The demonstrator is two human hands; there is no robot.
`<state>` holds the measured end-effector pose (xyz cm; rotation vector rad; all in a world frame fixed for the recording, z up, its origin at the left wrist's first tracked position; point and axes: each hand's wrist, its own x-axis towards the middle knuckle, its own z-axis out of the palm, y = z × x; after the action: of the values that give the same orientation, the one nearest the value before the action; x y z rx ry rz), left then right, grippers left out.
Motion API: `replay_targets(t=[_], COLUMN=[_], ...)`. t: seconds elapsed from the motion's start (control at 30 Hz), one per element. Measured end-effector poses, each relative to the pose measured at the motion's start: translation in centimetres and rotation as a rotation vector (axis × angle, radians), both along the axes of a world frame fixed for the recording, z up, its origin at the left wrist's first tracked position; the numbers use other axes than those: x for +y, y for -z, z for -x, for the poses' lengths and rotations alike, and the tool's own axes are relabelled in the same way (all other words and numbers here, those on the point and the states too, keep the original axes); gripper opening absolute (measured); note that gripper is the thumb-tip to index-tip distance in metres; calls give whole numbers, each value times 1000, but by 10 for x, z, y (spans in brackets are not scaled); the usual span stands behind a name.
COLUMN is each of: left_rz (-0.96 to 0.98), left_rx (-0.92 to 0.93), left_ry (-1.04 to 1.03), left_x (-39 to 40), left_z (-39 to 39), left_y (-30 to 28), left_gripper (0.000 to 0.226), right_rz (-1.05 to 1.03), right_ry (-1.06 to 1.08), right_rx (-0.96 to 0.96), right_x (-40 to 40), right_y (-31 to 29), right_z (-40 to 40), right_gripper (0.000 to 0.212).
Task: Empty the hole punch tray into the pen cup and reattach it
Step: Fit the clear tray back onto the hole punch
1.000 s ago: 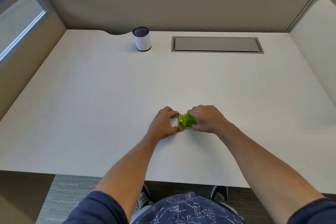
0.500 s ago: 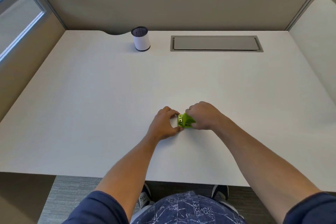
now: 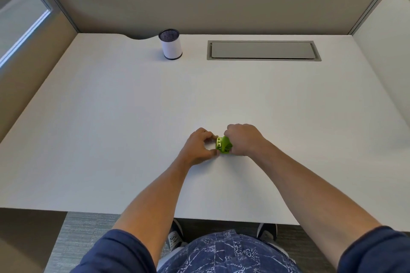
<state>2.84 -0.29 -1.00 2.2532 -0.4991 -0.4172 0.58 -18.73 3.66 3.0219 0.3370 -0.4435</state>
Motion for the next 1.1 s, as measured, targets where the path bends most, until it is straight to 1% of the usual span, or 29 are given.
replay_targets(t=[0.17, 0.27, 0.4, 0.53, 0.6, 0.77, 0.93, 1.1], left_rz=[-56, -111, -182, -134, -121, -58, -51, -58], left_rx=[-12, -13, -3, 6, -7, -12, -42, -59], left_ry=[18, 42, 73, 69, 56, -22, -28, -18], left_x=[-4, -5, -4, 0, -1, -5, -4, -4], left_z=[1, 0, -5, -3, 1, 5, 7, 7], left_y=[-3, -4, -7, -3, -1, -1, -2, -2], left_gripper=[49, 49, 53, 62, 66, 62, 61, 63], right_rz=[42, -23, -128, -238, -264, -300, -286, -211], right_ry=[-11, -23, 1, 22, 19, 10, -40, -132], right_rx=[-23, -41, -19, -8, -27, -56, -77, -76], right_x=[5, -1, -7, -12, -14, -16, -20, -20], right_y=[2, 3, 6, 8, 9, 10, 8, 3], right_z=[-3, -2, 1, 8, 11, 14, 14, 10], right_gripper=[29, 32, 30, 38, 39, 37, 36, 37])
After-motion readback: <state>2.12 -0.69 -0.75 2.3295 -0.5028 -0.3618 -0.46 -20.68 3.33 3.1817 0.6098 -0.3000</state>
